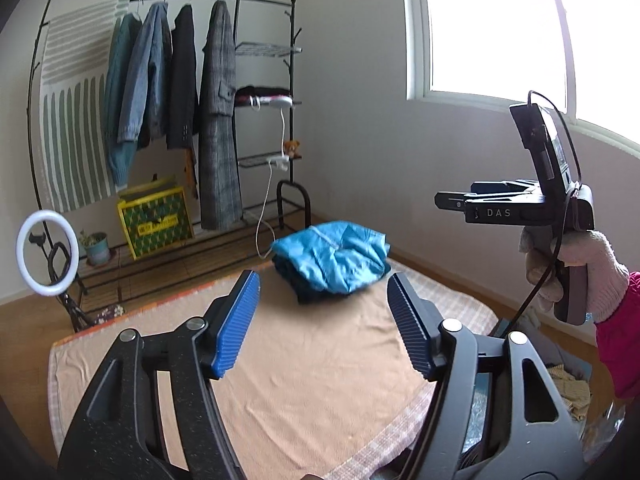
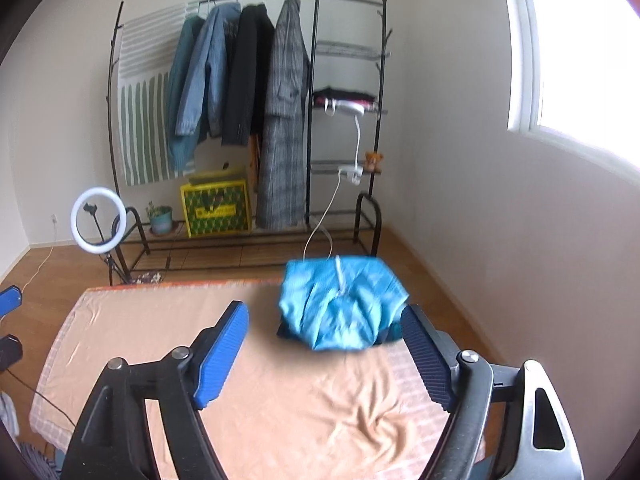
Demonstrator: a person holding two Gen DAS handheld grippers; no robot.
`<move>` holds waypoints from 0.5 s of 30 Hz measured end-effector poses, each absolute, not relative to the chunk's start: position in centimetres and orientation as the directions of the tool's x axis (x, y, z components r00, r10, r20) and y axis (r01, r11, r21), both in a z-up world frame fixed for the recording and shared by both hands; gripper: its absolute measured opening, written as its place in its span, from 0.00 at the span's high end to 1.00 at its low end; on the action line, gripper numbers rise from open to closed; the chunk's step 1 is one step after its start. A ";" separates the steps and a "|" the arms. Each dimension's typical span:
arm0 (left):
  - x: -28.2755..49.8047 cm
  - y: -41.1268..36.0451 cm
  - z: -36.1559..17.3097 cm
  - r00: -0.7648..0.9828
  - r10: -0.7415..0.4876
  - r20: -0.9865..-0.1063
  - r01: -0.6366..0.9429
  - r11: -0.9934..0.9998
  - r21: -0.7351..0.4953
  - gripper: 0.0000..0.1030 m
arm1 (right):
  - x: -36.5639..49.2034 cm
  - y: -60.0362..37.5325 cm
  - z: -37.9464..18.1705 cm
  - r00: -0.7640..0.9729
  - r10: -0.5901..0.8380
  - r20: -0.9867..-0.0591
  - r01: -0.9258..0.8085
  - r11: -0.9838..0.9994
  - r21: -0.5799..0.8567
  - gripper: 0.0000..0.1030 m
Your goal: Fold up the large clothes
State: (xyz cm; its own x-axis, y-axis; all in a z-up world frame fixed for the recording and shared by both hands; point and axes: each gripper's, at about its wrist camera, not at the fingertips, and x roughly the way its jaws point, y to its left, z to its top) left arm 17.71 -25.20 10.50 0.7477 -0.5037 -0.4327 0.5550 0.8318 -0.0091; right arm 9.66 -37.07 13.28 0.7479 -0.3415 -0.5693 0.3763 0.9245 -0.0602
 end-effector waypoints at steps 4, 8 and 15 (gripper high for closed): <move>18.9 -24.5 7.2 0.743 -0.480 -0.467 0.529 0.848 -0.031 0.25 | 10.2 -36.6 9.8 0.736 -0.377 -0.563 0.427 0.903 -0.047 0.16; 20.1 -23.4 4.0 0.733 -0.462 -0.499 0.501 0.863 -0.063 0.15 | 10.8 -37.3 6.8 0.732 -0.375 -0.569 0.461 0.888 0.008 0.09; 21.8 -22.6 -0.8 0.713 -0.427 -0.556 0.467 0.881 -0.077 0.10 | 12.2 -37.4 0.9 0.682 -0.413 -0.603 0.513 0.858 -0.007 0.00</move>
